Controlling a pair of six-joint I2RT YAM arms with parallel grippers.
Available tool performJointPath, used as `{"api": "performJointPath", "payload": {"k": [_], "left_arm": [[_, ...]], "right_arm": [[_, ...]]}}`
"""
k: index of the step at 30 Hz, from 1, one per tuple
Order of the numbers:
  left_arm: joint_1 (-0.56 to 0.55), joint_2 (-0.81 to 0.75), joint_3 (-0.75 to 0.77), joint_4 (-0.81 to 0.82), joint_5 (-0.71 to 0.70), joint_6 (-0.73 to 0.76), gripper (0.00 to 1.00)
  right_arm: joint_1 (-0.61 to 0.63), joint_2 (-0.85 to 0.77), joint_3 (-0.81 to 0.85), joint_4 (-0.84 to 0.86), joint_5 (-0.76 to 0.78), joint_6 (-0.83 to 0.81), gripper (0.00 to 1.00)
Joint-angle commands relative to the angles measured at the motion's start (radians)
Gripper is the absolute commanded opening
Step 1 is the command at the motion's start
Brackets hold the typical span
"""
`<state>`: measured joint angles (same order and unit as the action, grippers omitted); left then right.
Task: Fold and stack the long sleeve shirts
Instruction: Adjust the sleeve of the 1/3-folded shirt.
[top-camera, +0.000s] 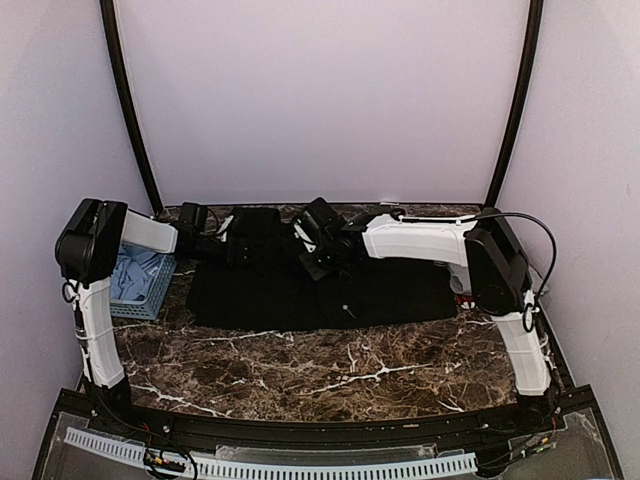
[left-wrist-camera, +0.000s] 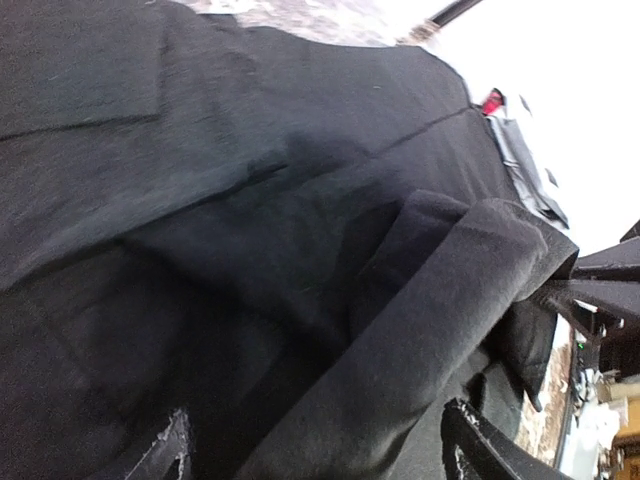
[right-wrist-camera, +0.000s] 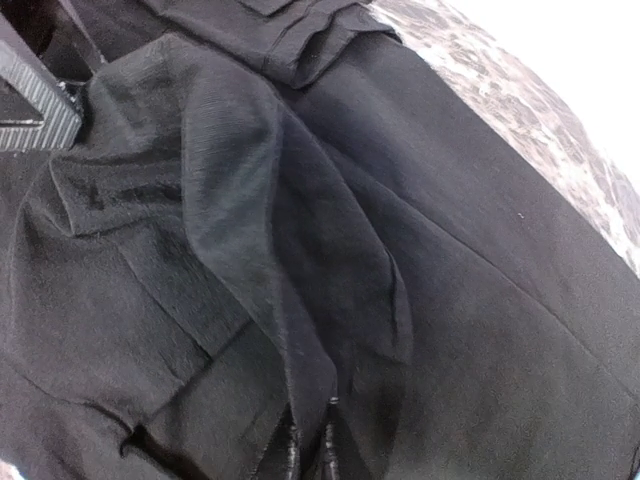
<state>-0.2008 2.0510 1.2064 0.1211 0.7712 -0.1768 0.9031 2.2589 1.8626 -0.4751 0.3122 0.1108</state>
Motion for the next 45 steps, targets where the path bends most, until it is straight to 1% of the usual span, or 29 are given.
{"api": "performJointPath", "payload": {"k": [1,3,6,8,9,10,11,14,16,17,18,20,23,27,31,32,34,37,41,45], "left_arm": [[0.005,0.021,0.041,-0.01,0.164,0.041,0.83],[0.005,0.03,0.044,-0.001,0.194,0.037,0.8],[0.006,0.044,0.047,0.007,0.234,0.032,0.76],[0.006,0.048,0.044,0.013,0.261,0.03,0.69],[0.006,0.048,0.039,0.019,0.272,0.028,0.63],[0.006,0.048,0.037,0.021,0.275,0.027,0.61],[0.006,0.048,0.035,0.021,0.277,0.027,0.56],[0.006,0.047,0.034,0.021,0.273,0.027,0.48],[0.005,0.047,0.035,0.021,0.268,0.03,0.39],[0.006,0.045,0.035,0.021,0.265,0.034,0.36],[0.006,0.046,0.035,0.021,0.261,0.034,0.31],[0.007,0.044,0.036,0.016,0.255,0.042,0.26],[0.011,0.023,0.025,0.016,0.262,0.056,0.24],[0.012,-0.028,-0.024,0.059,0.256,0.055,0.21],[0.012,-0.11,-0.108,0.13,0.167,0.038,0.18],[0.011,-0.135,-0.135,0.145,0.106,0.029,0.18],[0.011,-0.175,-0.175,0.171,0.037,0.024,0.18],[0.006,-0.219,-0.227,0.207,-0.043,0.028,0.19],[0.006,-0.238,-0.275,0.262,-0.012,0.036,0.21],[0.006,-0.218,-0.274,0.262,-0.005,0.046,0.2]], "right_arm": [[-0.007,-0.116,-0.055,0.0,0.023,-0.029,0.03],[-0.007,-0.146,-0.091,0.005,0.026,-0.028,0.0],[-0.008,-0.188,-0.147,0.014,0.023,-0.029,0.0],[-0.009,-0.204,-0.177,0.017,0.019,-0.027,0.0],[-0.009,-0.207,-0.186,0.016,0.016,-0.026,0.0],[-0.007,-0.209,-0.193,0.011,0.014,-0.023,0.0],[-0.008,-0.211,-0.201,0.008,0.012,-0.022,0.0],[-0.008,-0.216,-0.225,0.006,0.011,-0.018,0.0],[-0.008,-0.222,-0.24,0.005,0.013,-0.017,0.0],[-0.008,-0.226,-0.247,0.006,0.014,-0.017,0.0],[-0.009,-0.231,-0.253,0.004,0.015,-0.017,0.0],[-0.008,-0.242,-0.263,0.0,0.021,-0.02,0.0],[-0.009,-0.257,-0.274,-0.009,0.033,-0.027,0.0],[-0.013,-0.27,-0.275,-0.02,0.042,-0.033,0.0],[-0.013,-0.281,-0.267,-0.023,0.028,-0.039,0.0],[-0.013,-0.282,-0.263,-0.023,0.026,-0.04,0.0],[-0.012,-0.278,-0.243,-0.024,0.02,-0.043,0.0],[-0.012,-0.245,-0.162,-0.053,0.022,-0.048,0.0],[-0.01,-0.175,-0.012,-0.132,0.056,-0.045,0.0],[-0.008,-0.118,0.112,-0.177,0.073,-0.056,0.0]]}}
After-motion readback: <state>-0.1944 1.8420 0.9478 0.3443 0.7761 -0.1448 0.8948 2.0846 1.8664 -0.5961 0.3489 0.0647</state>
